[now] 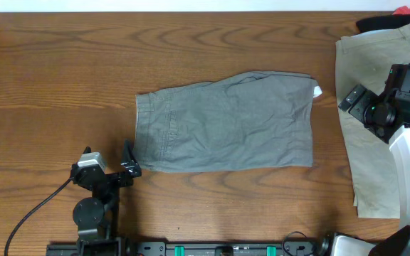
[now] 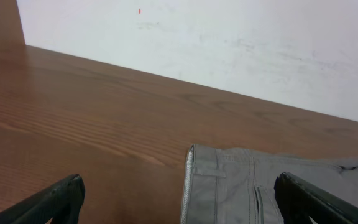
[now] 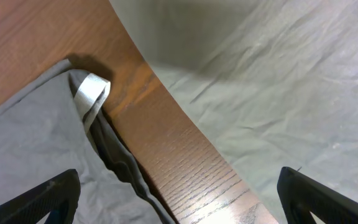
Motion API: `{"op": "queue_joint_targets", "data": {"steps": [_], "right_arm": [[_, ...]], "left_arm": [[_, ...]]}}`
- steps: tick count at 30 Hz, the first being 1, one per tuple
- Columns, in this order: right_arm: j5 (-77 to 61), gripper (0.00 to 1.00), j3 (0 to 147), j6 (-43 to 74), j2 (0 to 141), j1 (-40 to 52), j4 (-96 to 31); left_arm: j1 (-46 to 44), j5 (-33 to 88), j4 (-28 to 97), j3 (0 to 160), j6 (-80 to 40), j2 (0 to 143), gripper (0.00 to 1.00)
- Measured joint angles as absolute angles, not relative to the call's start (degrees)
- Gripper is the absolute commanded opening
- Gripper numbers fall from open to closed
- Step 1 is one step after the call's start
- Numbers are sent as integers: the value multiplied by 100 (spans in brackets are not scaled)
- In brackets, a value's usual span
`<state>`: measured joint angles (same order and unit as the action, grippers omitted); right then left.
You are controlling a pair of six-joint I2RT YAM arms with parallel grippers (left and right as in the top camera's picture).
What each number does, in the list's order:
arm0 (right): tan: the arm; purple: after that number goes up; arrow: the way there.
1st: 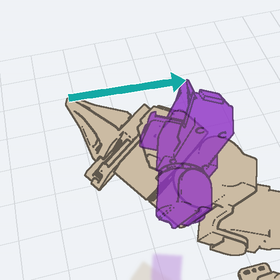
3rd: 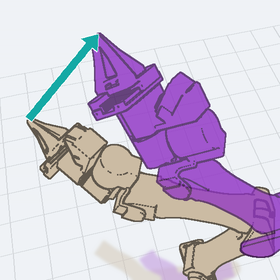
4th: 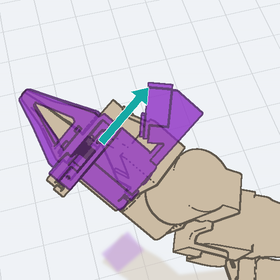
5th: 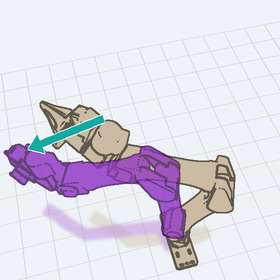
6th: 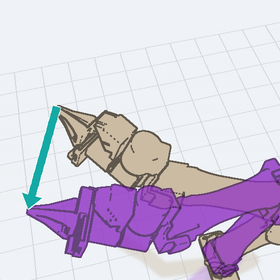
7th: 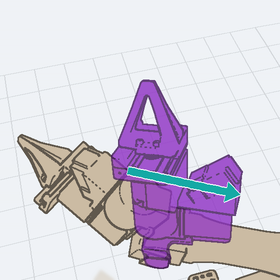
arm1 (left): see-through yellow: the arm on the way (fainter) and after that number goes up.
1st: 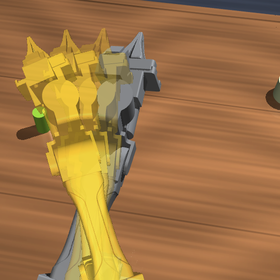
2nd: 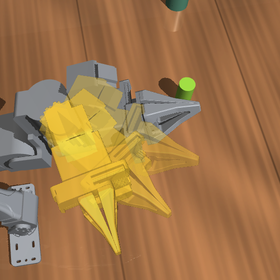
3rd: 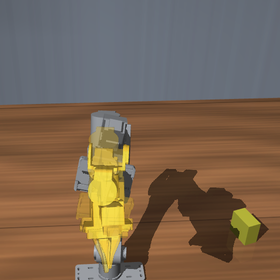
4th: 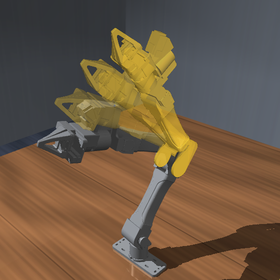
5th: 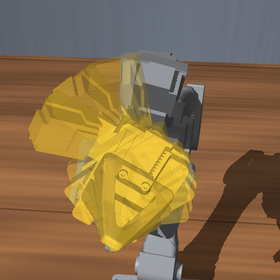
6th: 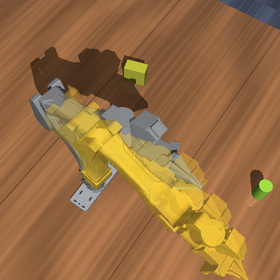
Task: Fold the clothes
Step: 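Retract the right gripper to the right side, then move the left gripper to the shorts' left leg end and grasp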
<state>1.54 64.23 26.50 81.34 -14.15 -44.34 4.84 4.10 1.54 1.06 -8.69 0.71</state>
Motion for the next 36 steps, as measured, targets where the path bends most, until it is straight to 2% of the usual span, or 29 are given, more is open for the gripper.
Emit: {"op": "queue_joint_targets", "data": {"steps": [11, 19, 26, 36], "right_arm": [[154, 99, 6423, 2648, 8134, -1415, -4434], [154, 99, 6423, 2648, 8134, -1415, -4434], [156, 99, 6423, 2648, 8134, -1415, -4434], [154, 99, 6423, 2648, 8134, -1415, -4434]], "left_arm": [[484, 569, 132, 106, -980, 71, 98], [484, 2512, 21, 130, -2705, 73, 98], [484, 4187, -34, 139, -3271, 123, 98], [484, 4838, -307, 395, -3437, 185, 98]]}}
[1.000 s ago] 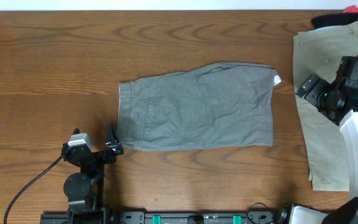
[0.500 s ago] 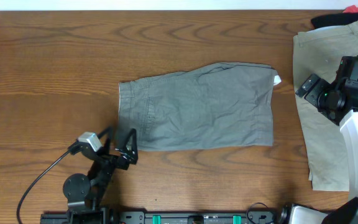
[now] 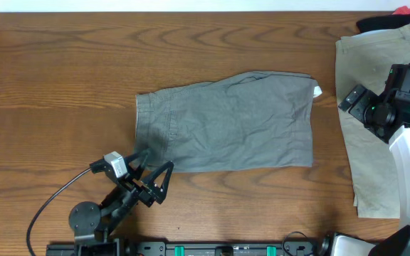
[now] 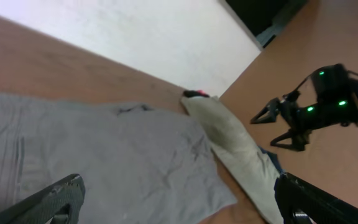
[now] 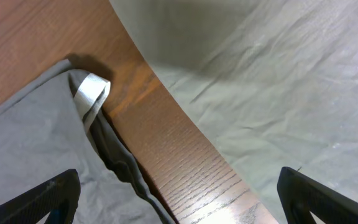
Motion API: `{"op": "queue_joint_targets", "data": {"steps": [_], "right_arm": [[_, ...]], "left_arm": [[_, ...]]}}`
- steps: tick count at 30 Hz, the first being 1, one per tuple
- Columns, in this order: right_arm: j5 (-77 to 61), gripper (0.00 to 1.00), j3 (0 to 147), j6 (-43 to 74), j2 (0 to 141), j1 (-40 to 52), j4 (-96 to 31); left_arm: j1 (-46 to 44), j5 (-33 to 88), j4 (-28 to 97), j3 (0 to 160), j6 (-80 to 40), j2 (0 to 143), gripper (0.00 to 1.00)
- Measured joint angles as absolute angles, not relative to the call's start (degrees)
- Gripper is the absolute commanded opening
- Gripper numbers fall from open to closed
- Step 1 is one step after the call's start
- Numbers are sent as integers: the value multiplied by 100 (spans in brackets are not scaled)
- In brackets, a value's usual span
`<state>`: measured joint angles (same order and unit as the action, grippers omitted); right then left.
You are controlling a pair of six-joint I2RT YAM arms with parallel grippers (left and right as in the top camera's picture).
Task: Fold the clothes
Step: 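Move the left gripper to the shorts' left leg end and grasp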
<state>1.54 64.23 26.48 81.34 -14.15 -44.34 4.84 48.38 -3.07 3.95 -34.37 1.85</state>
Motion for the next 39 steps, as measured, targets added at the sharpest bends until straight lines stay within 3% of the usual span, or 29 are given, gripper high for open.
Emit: {"op": "queue_joint_targets", "data": {"steps": [8, 12, 18, 26, 33, 39], "right_arm": [[154, 99, 6423, 2648, 8134, -1415, -4436], [156, 99, 6423, 2648, 8134, -1415, -4436], [156, 99, 6423, 2648, 8134, -1415, -4436], [156, 99, 6423, 2648, 8134, -1420, -4438], [156, 99, 6423, 2648, 8134, -1420, -4436], [156, 99, 6423, 2648, 8134, -1420, -4436]], "left_arm": [[484, 4906, 364, 1570, -2971, 1347, 98], [484, 4499, 1697, 2480, -2368, 2438, 98], [482, 2626, 4182, 4368, -1826, 4150, 98], [482, 1603, 3721, 4943, -1643, 5402, 98], [484, 1444, 2714, 4945, -1474, 6383, 98], [484, 1680, 2655, 4947, -1378, 7773, 98]]}}
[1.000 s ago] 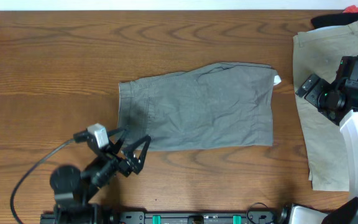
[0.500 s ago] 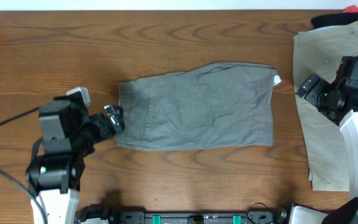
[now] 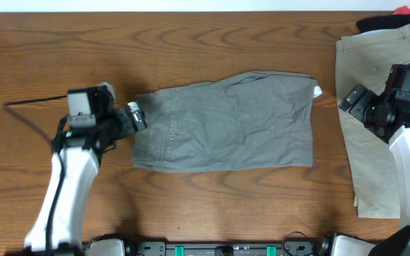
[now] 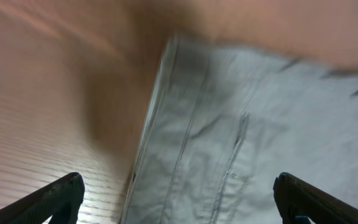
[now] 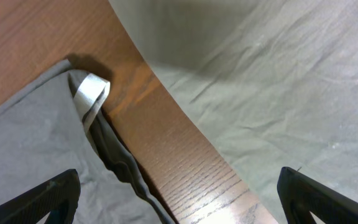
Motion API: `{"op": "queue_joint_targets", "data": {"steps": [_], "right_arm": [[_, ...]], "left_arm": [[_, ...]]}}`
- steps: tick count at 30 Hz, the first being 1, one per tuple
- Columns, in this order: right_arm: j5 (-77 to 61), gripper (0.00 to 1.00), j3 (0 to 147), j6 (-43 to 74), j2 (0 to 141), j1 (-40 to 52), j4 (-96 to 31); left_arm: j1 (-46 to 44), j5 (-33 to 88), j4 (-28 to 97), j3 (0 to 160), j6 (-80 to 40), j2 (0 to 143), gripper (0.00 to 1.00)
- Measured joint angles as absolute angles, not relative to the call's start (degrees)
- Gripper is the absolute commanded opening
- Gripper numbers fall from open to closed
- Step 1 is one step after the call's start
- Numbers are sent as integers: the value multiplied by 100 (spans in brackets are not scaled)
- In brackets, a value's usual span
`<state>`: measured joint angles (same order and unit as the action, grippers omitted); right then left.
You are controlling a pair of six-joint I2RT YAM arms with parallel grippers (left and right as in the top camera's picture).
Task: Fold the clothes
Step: 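Move the left gripper to the shorts' left leg end and grasp, then lift the left leg end and fold it rightward over the shorts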
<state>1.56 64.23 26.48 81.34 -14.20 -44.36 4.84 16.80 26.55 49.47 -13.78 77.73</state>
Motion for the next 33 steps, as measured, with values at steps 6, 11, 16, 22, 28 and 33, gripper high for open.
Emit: {"op": "queue_joint_targets", "data": {"steps": [6, 11, 16, 22, 28, 33], "right_arm": [[156, 99, 6423, 2648, 8134, -1420, -4436], [156, 99, 6423, 2650, 8134, -1420, -4436], [156, 99, 6423, 2648, 8134, -1420, -4436], [156, 99, 6423, 2648, 8134, -1420, -4436], [156, 99, 6423, 2648, 8134, -1420, -4434], [158, 99, 6423, 2648, 8134, -1422, -4431]], "left_arm": [[482, 1955, 2523, 4947, -1306, 8764, 98], [482, 2152, 2506, 4947, -1188, 9203, 98], [482, 2294, 2508, 4947, -1142, 9454, 98], [456, 2410, 2526, 5013, -1059, 9625, 98], [207, 2552, 2486, 5172, -1028, 9870, 61], [14, 2724, 2512, 5177, -1057, 10018, 27]]}}
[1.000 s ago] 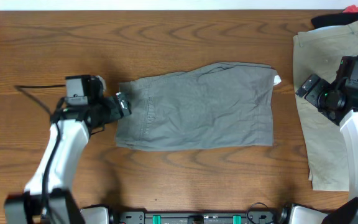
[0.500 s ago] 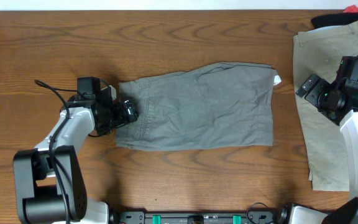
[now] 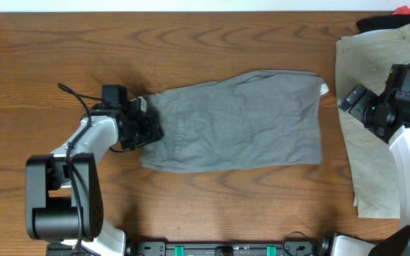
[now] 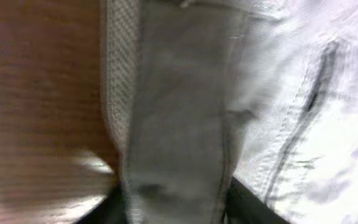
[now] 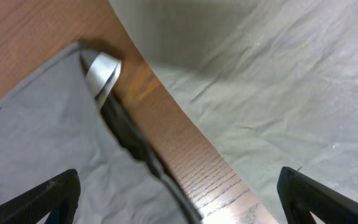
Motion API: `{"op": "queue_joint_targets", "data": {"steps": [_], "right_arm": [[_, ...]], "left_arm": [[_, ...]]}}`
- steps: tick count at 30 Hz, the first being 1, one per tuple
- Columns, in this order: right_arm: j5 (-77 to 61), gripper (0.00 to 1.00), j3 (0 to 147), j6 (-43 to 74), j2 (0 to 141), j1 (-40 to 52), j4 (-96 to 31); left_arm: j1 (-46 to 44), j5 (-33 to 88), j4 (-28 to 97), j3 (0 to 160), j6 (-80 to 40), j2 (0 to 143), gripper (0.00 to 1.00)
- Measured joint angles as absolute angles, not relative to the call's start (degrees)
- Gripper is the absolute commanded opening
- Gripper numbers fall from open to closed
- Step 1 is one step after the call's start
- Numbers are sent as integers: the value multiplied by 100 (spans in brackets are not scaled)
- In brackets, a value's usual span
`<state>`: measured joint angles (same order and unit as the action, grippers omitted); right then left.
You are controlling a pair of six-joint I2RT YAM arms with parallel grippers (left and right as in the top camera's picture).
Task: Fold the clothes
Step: 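Lift the left leg end and fold it rightward over the shorts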
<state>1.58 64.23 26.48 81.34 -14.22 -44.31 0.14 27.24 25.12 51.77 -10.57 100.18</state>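
Grey shorts (image 3: 240, 121) lie flat mid-table, waistband to the left. My left gripper (image 3: 146, 129) is at that left edge, shut on the waistband. In the left wrist view the band (image 4: 179, 124) fills the space between the dark fingers (image 4: 114, 208). My right gripper (image 3: 352, 99) hangs open over the strip of table between the shorts' right end (image 5: 36, 143) and a khaki garment (image 5: 278, 81). Nothing is between its fingers (image 5: 61, 190). A white lining tab (image 5: 102, 67) sticks out at the shorts' right corner.
The khaki garment (image 3: 365, 64) lies spread at the right side of the wooden table (image 3: 62, 57). Red and dark clothes (image 3: 404, 13) are piled at the back right corner. A black rail (image 3: 219, 249) runs along the front edge.
My left gripper was open by the waistband's upper left corner; now it is slightly lower and shut on the waistband. The shorts have shifted a little to the right. The right arm has not moved.
My left gripper was first open near the table's front, by the shorts' lower left corner. Then it sat below their front edge, facing right. Later it was at the waistband's left end, and now grips it. The right gripper stayed open in place.
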Motion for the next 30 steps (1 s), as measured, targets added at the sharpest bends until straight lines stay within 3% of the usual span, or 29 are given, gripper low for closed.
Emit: {"op": "queue_joint_targets", "data": {"steps": [4, 14, 21, 30], "right_arm": [[156, 99, 6423, 2648, 8134, -1424, -4436], [156, 99, 6423, 2648, 8134, -1424, -4436], [156, 99, 6423, 2648, 8134, -1424, -4436], [156, 99, 6423, 2648, 8134, -1424, -4436]], "left_arm": [[-27, 2821, 2536, 5159, -1061, 10090, 6], [150, 2823, 3133, 5148, -1090, 10025, 6], [443, 2191, 4768, 5841, -1155, 9736, 6], [473, 1181, 6917, 7832, -1177, 9212, 6]]}}
